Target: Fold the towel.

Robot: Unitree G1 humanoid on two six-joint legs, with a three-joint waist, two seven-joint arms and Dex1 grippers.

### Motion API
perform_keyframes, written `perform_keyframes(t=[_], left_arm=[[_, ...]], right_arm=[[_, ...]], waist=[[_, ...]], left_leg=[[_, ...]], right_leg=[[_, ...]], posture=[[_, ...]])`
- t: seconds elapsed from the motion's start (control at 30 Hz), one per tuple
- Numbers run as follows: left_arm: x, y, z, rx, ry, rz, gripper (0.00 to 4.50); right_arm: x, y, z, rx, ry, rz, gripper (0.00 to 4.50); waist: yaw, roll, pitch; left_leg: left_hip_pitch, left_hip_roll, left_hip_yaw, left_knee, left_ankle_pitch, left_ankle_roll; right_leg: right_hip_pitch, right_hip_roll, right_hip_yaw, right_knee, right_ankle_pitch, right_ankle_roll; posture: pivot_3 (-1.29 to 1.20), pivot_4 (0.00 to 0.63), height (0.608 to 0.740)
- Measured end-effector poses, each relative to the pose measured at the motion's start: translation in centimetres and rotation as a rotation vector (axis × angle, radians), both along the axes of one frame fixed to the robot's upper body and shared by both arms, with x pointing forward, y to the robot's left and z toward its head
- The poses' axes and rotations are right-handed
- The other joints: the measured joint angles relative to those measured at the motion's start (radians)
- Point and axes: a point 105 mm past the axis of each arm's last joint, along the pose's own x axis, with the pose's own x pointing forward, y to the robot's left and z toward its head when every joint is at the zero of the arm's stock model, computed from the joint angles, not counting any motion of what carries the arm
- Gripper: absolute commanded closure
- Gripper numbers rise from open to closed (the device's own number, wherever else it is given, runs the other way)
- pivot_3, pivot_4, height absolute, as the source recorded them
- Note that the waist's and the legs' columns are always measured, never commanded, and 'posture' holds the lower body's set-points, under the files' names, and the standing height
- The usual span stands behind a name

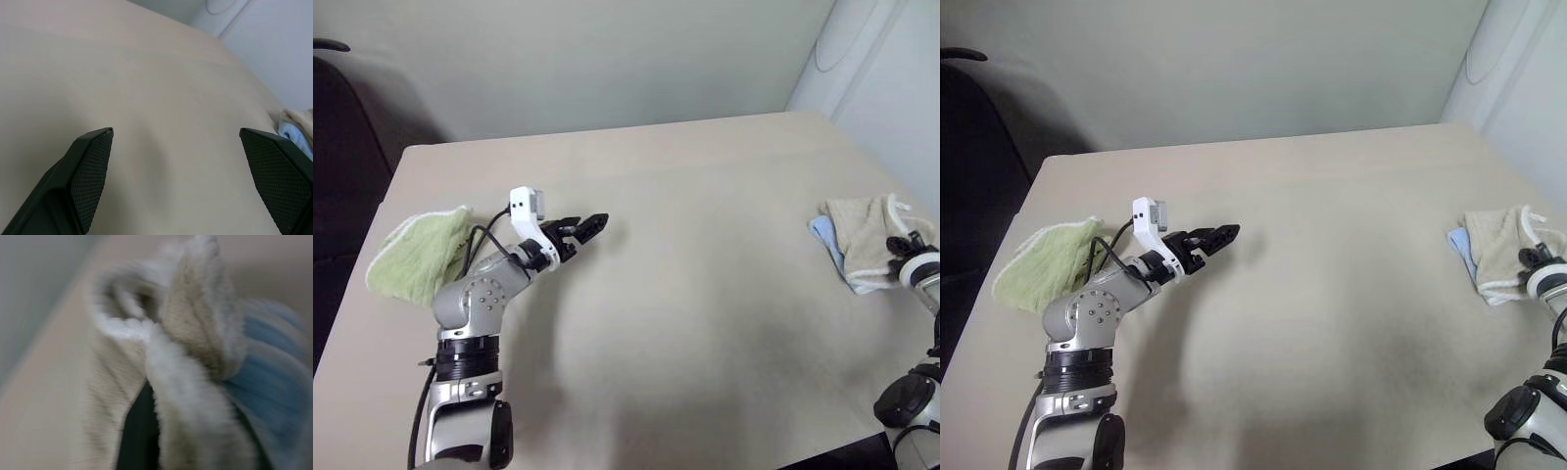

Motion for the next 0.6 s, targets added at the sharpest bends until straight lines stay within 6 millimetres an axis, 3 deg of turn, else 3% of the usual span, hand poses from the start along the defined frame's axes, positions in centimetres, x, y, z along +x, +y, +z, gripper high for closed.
perform_keyframes(t=[0.23, 0.43, 0.6], left_arm=[[0.1, -0.4, -0.1, -0.02, 0.002, -0.006, 0.0], [-0.1, -0.6, -1.0, -0.034, 0.027, -0.006, 0.0], [-0.1, -0.7, -1.3, -0.041, 0.038, -0.01, 0.0]], right_arm=[[-1.0, -0.5, 1.6, -0.162, -0.01, -0.001, 0.1], [-3.0, 0.1, 4.3, -0.541, 0.042, 0.013, 0.01], [-3.7, 0.5, 5.1, -0.673, 0.066, 0.004, 0.01]], waist=[[0.003, 0.0, 0.0], [0.005, 0.0, 0.0], [0.005, 0.0, 0.0]], left_leg=[[0.0, 0.0, 0.0, 0.0, 0.0, 0.0], [0.0, 0.0, 0.0, 0.001, 0.0, 0.001], [0.0, 0.0, 0.001, 0.003, -0.001, 0.001]], right_leg=[[0.001, 0.0, 0.0, -0.001, 0.0, 0.001], [0.002, 0.0, -0.001, -0.001, -0.001, 0.001], [0.003, 0.0, -0.001, -0.001, -0.001, 0.002]], posture=[[0.0, 0.15, 0.735], [0.0, 0.15, 0.735], [0.0, 0.15, 0.735]])
